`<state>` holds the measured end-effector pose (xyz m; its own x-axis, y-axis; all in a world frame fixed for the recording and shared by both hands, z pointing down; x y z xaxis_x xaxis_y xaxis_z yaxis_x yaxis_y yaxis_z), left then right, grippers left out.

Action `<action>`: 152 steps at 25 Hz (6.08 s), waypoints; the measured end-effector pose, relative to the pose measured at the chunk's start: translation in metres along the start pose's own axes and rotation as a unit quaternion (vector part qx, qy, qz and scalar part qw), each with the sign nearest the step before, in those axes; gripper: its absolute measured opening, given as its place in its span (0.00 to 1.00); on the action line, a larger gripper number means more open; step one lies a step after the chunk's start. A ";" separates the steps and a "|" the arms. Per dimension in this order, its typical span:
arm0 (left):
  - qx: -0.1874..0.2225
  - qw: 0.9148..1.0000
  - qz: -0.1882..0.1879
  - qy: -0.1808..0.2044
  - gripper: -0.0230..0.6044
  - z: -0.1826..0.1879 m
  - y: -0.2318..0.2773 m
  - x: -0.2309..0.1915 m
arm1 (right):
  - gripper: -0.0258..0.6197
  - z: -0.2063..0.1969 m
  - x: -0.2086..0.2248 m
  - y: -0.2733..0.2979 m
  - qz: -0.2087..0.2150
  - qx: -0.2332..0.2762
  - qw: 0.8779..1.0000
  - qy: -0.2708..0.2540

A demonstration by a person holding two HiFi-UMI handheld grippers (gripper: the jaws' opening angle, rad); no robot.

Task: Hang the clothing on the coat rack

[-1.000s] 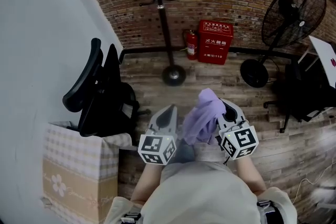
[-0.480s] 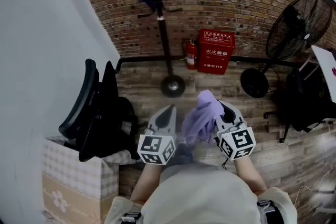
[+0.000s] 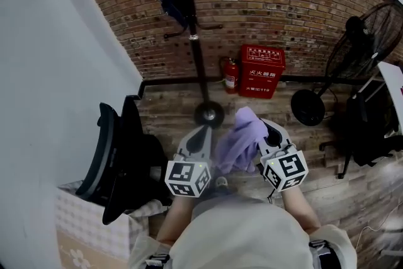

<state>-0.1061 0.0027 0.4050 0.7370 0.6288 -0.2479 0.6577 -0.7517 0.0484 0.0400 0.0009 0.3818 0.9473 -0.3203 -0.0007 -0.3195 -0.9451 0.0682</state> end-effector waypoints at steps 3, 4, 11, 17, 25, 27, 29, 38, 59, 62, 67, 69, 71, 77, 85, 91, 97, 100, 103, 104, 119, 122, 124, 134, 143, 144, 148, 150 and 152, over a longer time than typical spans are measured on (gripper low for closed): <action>-0.005 1.000 -0.006 0.002 0.04 0.006 0.015 -0.020 | 0.08 0.004 0.001 0.025 -0.005 0.002 1.000 -0.003; -0.006 1.000 -0.009 0.002 0.04 0.008 0.019 -0.027 | 0.08 0.005 0.002 0.033 -0.007 0.002 1.000 -0.003; -0.008 1.000 -0.013 0.006 0.04 0.014 0.046 -0.072 | 0.08 0.004 0.007 0.085 -0.019 0.005 1.000 -0.010; -0.005 1.000 -0.011 0.007 0.04 0.021 0.060 -0.102 | 0.08 0.005 0.013 0.121 -0.024 0.008 1.000 -0.019; -0.015 1.000 -0.007 0.006 0.04 0.025 0.076 -0.123 | 0.08 0.015 0.022 0.156 -0.028 0.008 0.999 -0.018; -0.016 1.000 -0.004 0.005 0.04 0.025 0.081 -0.127 | 0.08 0.017 0.026 0.164 -0.028 0.010 0.999 -0.018; -0.017 1.000 0.000 0.004 0.04 0.025 0.086 -0.130 | 0.08 0.018 0.031 0.172 -0.027 0.011 0.999 -0.019; 0.001 0.999 0.041 -0.006 0.04 0.033 0.126 -0.156 | 0.08 0.027 0.054 0.218 0.019 0.016 0.999 -0.037; 0.039 0.986 0.161 -0.009 0.04 0.059 0.199 -0.190 | 0.08 0.066 0.103 0.343 0.124 0.047 0.990 -0.054; 0.041 0.984 0.174 -0.010 0.04 0.061 0.206 -0.194 | 0.08 0.070 0.105 0.357 0.137 0.048 0.988 -0.057; 0.045 0.981 0.191 -0.010 0.04 0.060 0.216 -0.199 | 0.08 0.070 0.106 0.378 0.156 0.046 0.984 -0.067; 0.046 0.979 0.199 -0.011 0.04 0.060 0.218 -0.200 | 0.08 0.071 0.107 0.386 0.163 0.045 0.983 -0.068; 0.049 0.977 0.207 -0.014 0.04 0.059 0.220 -0.202 | 0.08 0.072 0.106 0.393 0.171 0.045 0.982 -0.070; 0.053 0.972 0.228 -0.020 0.04 0.053 0.225 -0.205 | 0.08 0.077 0.100 0.412 0.199 0.055 0.975 -0.087; 0.060 0.964 0.258 -0.025 0.04 0.048 0.225 -0.207 | 0.08 0.080 0.092 0.435 0.228 0.061 0.967 -0.101; 0.067 0.957 0.279 -0.032 0.04 0.046 0.221 -0.210 | 0.08 0.081 0.079 0.449 0.253 0.064 0.959 -0.114; 0.068 0.951 0.298 -0.035 0.04 0.044 0.218 -0.212 | 0.08 0.082 0.068 0.465 0.272 0.067 0.952 -0.127; 0.068 0.949 0.307 -0.036 0.04 0.044 0.216 -0.213 | 0.08 0.085 0.064 0.474 0.278 0.072 0.949 -0.132; 0.066 0.947 0.314 -0.035 0.04 0.042 0.214 -0.214 | 0.08 0.085 0.057 0.481 0.287 0.074 0.945 -0.138; 0.065 0.946 0.315 -0.035 0.04 0.042 0.214 -0.214 | 0.08 0.085 0.055 0.484 0.290 0.074 0.944 -0.140; 0.064 0.943 0.325 -0.030 0.04 0.047 0.217 -0.223 | 0.08 0.082 0.043 0.529 0.296 0.065 0.939 -0.166; 0.063 0.943 0.326 -0.029 0.04 0.049 0.219 -0.225 | 0.08 0.082 0.042 0.538 0.297 0.064 0.937 -0.170; 0.063 0.943 0.326 -0.028 0.04 0.050 0.220 -0.225 | 0.08 0.083 0.042 0.542 0.298 0.066 0.936 -0.173; 0.063 0.941 0.331 -0.030 0.04 0.051 0.221 -0.228 | 0.09 0.079 0.052 0.563 0.284 0.056 0.944 -0.158; 0.058 0.942 0.329 -0.027 0.04 0.050 0.222 -0.228 | 0.09 0.012 0.088 0.584 0.254 -0.026 0.957 -0.139; 0.058 0.942 0.328 -0.028 0.04 0.050 0.222 -0.228 | 0.09 0.003 0.091 0.584 0.253 -0.034 0.957 -0.141; 0.056 0.944 0.325 -0.028 0.04 0.049 0.224 -0.227 | 0.09 -0.028 0.096 0.579 0.260 -0.057 0.954 -0.141; 0.055 0.944 0.323 -0.028 0.04 0.048 0.226 -0.227 | 0.09 -0.043 0.096 0.574 0.271 -0.067 0.951 -0.134; 0.054 0.945 0.321 -0.028 0.04 0.048 0.228 -0.227 | 0.09 -0.058 0.095 0.567 0.282 -0.076 0.948 -0.124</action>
<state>-0.1309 -0.3210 0.4260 0.9674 0.0272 -0.2519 0.0561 -0.9925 0.1082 -0.0501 -0.5617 0.4782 0.5858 -0.7954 -0.1556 -0.7493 -0.6047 0.2701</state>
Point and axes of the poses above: the fingertips, and each gripper's own axes: y forward along the fingers, x to its right, z out of its top, the point moved 1 cm from there along -y, backward along the fingers, and after that the axes turned 13 degrees about -z, right-handed, at the moved point
